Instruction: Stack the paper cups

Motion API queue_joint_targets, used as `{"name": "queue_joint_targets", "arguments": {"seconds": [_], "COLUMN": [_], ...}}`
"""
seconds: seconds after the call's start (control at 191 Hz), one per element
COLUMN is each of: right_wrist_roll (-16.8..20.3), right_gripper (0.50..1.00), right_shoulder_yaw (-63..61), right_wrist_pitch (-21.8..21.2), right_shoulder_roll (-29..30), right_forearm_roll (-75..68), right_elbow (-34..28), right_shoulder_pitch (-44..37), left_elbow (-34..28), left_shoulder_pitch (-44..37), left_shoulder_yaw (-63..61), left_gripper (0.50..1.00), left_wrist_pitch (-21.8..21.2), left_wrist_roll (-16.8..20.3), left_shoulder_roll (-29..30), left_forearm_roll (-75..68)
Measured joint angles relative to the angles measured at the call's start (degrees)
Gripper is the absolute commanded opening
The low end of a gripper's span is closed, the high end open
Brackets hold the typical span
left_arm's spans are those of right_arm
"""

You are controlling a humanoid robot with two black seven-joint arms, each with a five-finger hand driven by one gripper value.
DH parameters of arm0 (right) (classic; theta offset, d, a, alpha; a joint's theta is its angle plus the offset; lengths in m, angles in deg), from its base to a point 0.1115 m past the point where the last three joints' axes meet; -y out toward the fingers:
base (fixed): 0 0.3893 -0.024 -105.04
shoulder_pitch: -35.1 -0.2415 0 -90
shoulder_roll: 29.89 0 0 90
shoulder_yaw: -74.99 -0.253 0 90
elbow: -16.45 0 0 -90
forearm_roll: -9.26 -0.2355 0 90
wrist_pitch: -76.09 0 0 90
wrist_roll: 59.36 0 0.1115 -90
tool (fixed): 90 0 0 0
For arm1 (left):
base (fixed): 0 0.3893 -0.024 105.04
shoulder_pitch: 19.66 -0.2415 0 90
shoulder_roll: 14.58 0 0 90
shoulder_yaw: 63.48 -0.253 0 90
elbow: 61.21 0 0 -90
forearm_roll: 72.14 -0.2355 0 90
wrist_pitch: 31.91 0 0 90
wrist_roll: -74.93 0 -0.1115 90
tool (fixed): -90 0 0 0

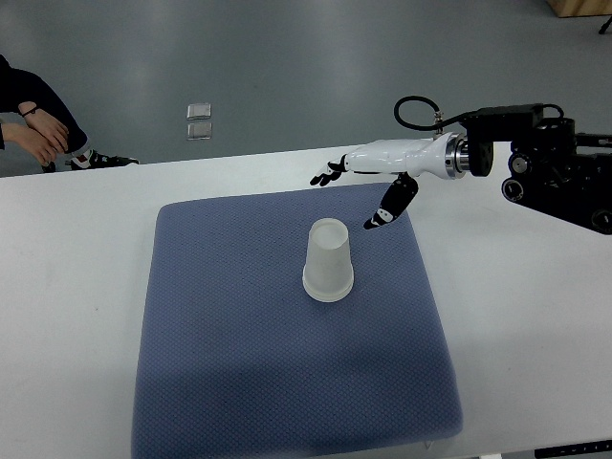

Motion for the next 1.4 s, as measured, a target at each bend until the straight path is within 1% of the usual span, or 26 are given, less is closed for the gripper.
{"name": "queue_joint_targets", "arguments": {"seconds": [0.126,0.225,0.325,0.456,0.54,0.808,1.075,1.112,1.154,1.311,1.4], "right_wrist_roll": [0.29,0.34,0.65,2.29,2.70,2.80,2.80,2.82,2.87,3.99,4.29], "right_gripper": [0.864,0.868,0.868,0.868,0.868,0.868,0.870,0.889,0.897,0.897,0.901], "right_shoulder_yaw": [-1.79,-2.47,-2.57,-2.50,-2.53,-4.91,-13.00,-13.52,-13.84,-14.17,-14.23], "right_wrist_pitch": [0.27,0.33,0.46,1.39,3.55,15.08,22.96,24.03,24.99,26.74,26.61], "right_shoulder_roll": [-0.24,-0.58,-0.67,-0.24,0.13,3.22,4.35,4.42,4.59,5.29,5.31], "right_forearm_roll": [-2.64,-7.54,-15.88,-28.14,-35.83,-63.13,-83.47,-85.58,-87.98,-97.42,-100.97], "right_elbow": [3.34,5.34,5.91,6.16,6.54,6.64,6.63,6.65,6.72,7.29,7.81], "right_shoulder_pitch": [0.14,0.14,0.14,0.66,1.66,3.20,5.07,5.33,5.61,6.71,7.40], "left_elbow": [0.00,0.00,0.00,0.00,0.00,0.00,0.00,0.00,0.00,0.00,0.00], "left_shoulder_pitch": [-0.01,0.00,0.03,0.04,0.01,0.02,0.01,0.01,0.00,0.00,0.00], "left_shoulder_yaw": [0.00,0.00,0.00,0.00,0.00,0.00,0.00,0.00,0.00,0.00,0.00], "left_gripper": [1.000,1.000,1.000,1.000,1.000,1.000,1.000,1.000,1.000,1.000,1.000], "left_wrist_pitch": [0.00,0.00,0.00,0.00,0.00,0.00,0.00,0.00,0.00,0.00,0.00], "left_wrist_roll": [0.00,0.00,0.00,0.00,0.00,0.00,0.00,0.00,0.00,0.00,0.00], "left_shoulder_roll": [0.00,0.00,0.00,0.00,0.00,0.00,0.00,0.00,0.00,0.00,0.00], "left_forearm_roll": [0.00,0.00,0.00,0.00,0.00,0.00,0.00,0.00,0.00,0.00,0.00]}}
